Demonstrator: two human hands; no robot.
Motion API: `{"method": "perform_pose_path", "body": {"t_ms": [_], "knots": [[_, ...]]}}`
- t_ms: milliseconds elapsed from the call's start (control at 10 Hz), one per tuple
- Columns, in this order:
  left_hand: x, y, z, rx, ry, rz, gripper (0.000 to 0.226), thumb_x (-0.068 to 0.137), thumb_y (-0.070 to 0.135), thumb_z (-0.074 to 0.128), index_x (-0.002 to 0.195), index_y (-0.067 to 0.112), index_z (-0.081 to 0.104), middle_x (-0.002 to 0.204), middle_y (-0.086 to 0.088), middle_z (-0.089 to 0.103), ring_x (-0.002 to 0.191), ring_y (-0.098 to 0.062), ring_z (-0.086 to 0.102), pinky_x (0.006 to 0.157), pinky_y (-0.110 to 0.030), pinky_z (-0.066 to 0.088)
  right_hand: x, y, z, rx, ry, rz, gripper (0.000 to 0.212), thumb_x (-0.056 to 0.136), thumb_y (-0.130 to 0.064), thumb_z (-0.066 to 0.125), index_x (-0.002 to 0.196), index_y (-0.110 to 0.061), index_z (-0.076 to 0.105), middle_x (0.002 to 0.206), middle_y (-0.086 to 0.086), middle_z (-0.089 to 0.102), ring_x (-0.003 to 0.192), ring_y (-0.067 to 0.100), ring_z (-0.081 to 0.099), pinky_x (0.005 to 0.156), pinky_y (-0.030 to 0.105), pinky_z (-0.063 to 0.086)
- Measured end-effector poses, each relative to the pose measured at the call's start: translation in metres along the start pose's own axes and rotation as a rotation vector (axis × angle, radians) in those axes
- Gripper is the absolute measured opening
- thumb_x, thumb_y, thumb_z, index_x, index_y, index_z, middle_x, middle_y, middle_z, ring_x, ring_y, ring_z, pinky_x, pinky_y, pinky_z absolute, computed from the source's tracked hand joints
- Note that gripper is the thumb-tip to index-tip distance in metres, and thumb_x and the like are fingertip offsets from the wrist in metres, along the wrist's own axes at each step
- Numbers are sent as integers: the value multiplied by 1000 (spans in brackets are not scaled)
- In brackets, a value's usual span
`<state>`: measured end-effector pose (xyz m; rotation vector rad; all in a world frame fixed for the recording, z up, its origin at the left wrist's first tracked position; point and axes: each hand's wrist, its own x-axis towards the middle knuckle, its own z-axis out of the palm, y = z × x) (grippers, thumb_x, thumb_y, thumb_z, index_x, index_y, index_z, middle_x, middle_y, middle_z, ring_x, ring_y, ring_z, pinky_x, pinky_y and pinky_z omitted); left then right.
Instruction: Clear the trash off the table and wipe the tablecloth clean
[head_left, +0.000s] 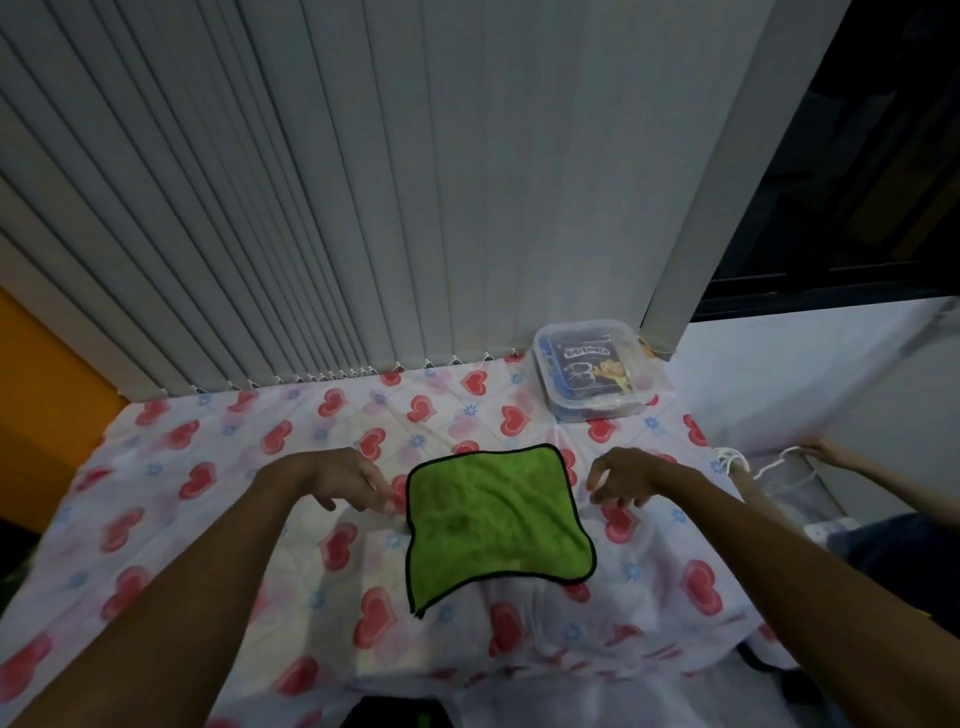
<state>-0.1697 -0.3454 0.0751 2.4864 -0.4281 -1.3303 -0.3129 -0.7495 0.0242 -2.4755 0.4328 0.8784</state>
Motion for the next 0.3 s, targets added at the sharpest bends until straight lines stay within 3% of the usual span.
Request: {"method": "perform_pose_path", "body": {"t_ms": [100,200,300], "knots": [[-6,7,2,80,167,11,63,89,54,69,141,20,58,144,-3,59,127,-20,58,105,-37,46,3,-22,-6,-66,79,-73,23,89,-27,72,105,-11,72,87,8,73,63,17,63,58,28,55],[-19,9,-1,124,251,23,85,80,76,61,143,20,54,150,-3,54,134,-22,53,109,-36,40,-1,-50,-12,-137,125,-134,26,91,-30,70,104,-7,73,92,13,76,67,22,65,72,36,59],[-36,4,-20,108,325,39,128,42,105,41,138,23,59,150,-1,54,134,-21,52,109,-36,40,-11,-96,-25,-207,240,-234,35,98,-36,59,107,-5,72,108,11,73,92,28,70,89,40,56]]}}
